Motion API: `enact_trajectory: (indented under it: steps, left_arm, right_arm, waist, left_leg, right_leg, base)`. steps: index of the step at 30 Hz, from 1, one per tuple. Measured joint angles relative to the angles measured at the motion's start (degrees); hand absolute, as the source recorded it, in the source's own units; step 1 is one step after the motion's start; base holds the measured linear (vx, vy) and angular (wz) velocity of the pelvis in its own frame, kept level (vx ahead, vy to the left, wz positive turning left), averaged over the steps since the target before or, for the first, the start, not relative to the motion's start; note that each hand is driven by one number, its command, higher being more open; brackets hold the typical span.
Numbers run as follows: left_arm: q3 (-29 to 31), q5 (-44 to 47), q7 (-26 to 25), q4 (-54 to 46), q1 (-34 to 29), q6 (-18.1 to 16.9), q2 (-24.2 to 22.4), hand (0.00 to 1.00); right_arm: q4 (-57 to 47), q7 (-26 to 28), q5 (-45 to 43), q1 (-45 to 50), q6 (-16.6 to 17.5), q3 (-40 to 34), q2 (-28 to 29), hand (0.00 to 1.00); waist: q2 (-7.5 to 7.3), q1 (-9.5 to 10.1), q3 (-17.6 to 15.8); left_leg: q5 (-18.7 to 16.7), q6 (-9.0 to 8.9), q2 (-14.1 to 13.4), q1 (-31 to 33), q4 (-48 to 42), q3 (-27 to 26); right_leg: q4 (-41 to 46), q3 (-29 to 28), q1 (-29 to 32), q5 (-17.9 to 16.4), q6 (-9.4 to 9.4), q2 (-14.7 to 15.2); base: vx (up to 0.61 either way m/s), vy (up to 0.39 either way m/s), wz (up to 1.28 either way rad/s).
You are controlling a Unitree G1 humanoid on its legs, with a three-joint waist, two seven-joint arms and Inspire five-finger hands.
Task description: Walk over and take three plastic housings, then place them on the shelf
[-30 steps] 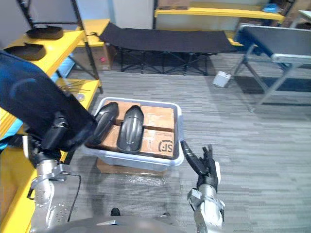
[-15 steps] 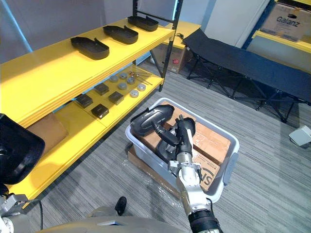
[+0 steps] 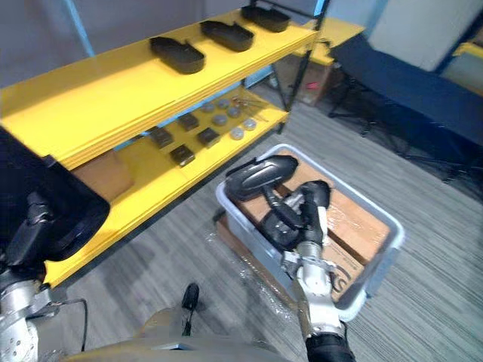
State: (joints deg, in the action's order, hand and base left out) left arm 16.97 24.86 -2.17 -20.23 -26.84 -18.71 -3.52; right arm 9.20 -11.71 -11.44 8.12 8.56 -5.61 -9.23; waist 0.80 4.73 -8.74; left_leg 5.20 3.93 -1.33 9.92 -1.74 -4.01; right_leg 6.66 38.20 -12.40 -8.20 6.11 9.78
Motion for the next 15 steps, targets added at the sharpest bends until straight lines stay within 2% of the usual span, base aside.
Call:
enact_trajectory:
  steps: [1,3,4,5,8,13,15]
  left_arm:
    - [-3.18,-0.08,1.64,1.00,1.69,0.00,0.67,0.00]
    - [-6.04,-0.26,2.24,2.02,2.85,0.00,1.63,0.00]
    - [-7.18,-0.54,2.16,2.34,2.79,0.03,2.08,0.00]
    - [-7.98,-1.09,1.71,2.56,2.37,0.05,2.53,0.00]
    - [-8.10,-1.71,0.56,2.80,2.46,0.17,4.56,0.00]
    - [-8.02,-3.75,0.23,2.79,2.74,0.36,5.87,0.00]
    - [-8.01,-5.15,0.32,2.79,2.98,0.45,5.94,0.00]
  right_arm:
    - [-0.40,0.06,0.02,1.90,0.67,-2.99,-0.06,1.00]
    - [-0.41,0.15,0.01,2.46,1.57,-4.11,-0.78,1.00]
    - [-0.41,0.66,0.02,2.30,2.24,-3.77,-1.57,1.00]
    - [-0.41,1.97,0.01,2.15,3.44,-3.09,-1.95,1.00]
    - [-0.40,4.61,0.36,2.08,5.56,0.23,-1.63,1.00]
    - [-0.40,5.82,1.92,2.06,6.96,3.55,0.11,1.00]
    - [-0.39,5.67,1.97,1.85,7.14,5.19,1.21,1.00]
  waist:
    - [0.79,-0.92,-0.30]
    - [1.80,-1.66,-0.63]
    - [2.61,-1.63,-0.78]
    - [3.52,-1.48,-0.87]
    - [2.68,-1.52,-1.42]
    - [1.73,-1.16,-1.90]
    - [1.07,-0.19,-1.99]
  left_leg:
    - [-0.44,0.38,-1.89,0.10,-0.04,-8.61]
    - [-0.26,0.24,-2.48,0.41,-0.09,-12.21]
    - [0.74,-0.39,-2.48,0.59,-0.09,-12.01]
    - [3.22,-1.46,-3.03,0.57,-0.40,-12.27]
    - [3.89,-1.77,-2.70,-0.26,-0.89,-13.71]
    - [3.86,-1.70,-1.04,-0.46,-0.89,-13.78]
    - [3.36,-1.51,0.33,-0.53,-0.90,-13.58]
  right_leg:
    - [0.12,3.10,-1.17,-0.44,0.44,0.28]
    - [1.07,4.63,-1.62,-1.47,1.12,0.78]
    - [2.40,4.21,-1.09,-2.35,1.14,1.16]
    - [4.14,3.25,-0.62,-3.74,1.18,1.44]
    - [7.08,1.13,0.18,-5.79,1.37,3.26]
    - [8.71,1.49,-0.11,-6.36,2.51,5.30]
    - [9.67,1.62,-0.32,-6.59,2.79,6.72]
  base:
    - [-0.06,0.002,1.58]
    - [-0.02,0.020,0.95]
    - [-0.03,0.045,0.26]
    - [-0.03,0.043,-0.05]
    - [0.00,0.043,-0.14]
    - [0.03,0.019,0.04]
    - [0.07,0.046,0.15]
